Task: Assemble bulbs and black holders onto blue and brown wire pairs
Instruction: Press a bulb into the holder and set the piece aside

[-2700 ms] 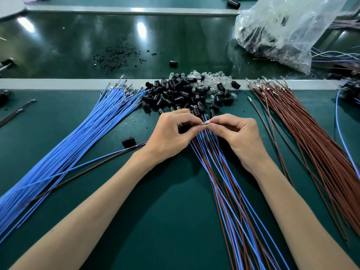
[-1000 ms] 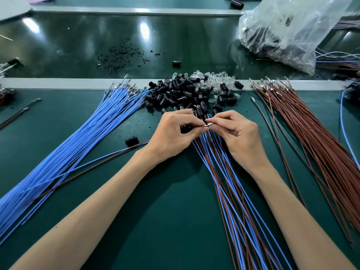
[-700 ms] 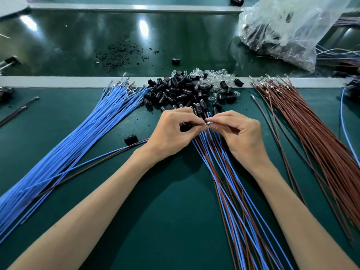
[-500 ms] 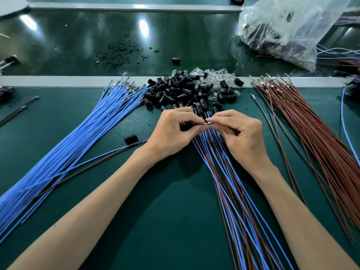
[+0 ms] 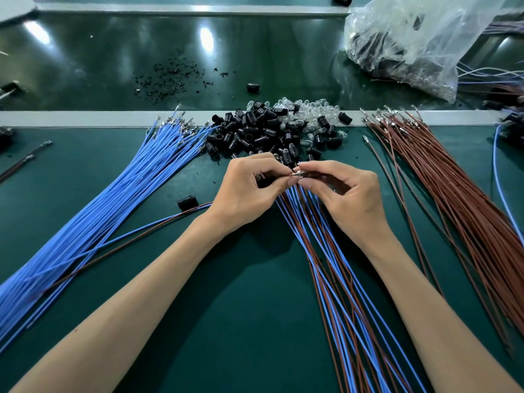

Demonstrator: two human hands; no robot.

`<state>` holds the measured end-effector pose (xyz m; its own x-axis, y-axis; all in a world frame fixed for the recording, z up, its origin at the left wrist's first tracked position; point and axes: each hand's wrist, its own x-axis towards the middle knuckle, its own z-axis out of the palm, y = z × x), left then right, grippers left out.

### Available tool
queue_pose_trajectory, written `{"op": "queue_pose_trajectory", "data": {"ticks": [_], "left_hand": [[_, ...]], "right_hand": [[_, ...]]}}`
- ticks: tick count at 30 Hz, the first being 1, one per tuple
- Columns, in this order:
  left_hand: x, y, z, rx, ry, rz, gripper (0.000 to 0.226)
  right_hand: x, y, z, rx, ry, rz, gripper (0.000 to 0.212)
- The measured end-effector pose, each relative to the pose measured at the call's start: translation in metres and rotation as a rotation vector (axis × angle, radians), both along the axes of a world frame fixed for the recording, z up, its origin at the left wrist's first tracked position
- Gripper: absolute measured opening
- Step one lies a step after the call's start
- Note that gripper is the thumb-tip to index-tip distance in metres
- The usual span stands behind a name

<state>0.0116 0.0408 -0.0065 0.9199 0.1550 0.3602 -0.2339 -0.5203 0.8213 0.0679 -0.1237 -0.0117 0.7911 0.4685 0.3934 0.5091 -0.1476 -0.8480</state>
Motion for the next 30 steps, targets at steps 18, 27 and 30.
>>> {"op": "queue_pose_trajectory", "data": {"ticks": [18, 27, 30], "left_hand": [[0.0001, 0.0001, 0.0016, -0.016, 0.004, -0.02, 0.002], [0.0013, -0.0002, -0.001, 0.022, 0.018, -0.016, 0.005], [0.002, 0.0002, -0.0008, -0.014, 0.024, -0.009, 0.004]], "right_hand": [[0.0028, 0.0015, -0.0013, 0.08, 0.159, -0.057, 0.015], [-0.0003, 0.004, -0.004, -0.067, -0.005, -0.064, 0.014], [0.0005, 0.0048, -0.0043, -0.098, -0.074, -0.092, 0.014]]}}
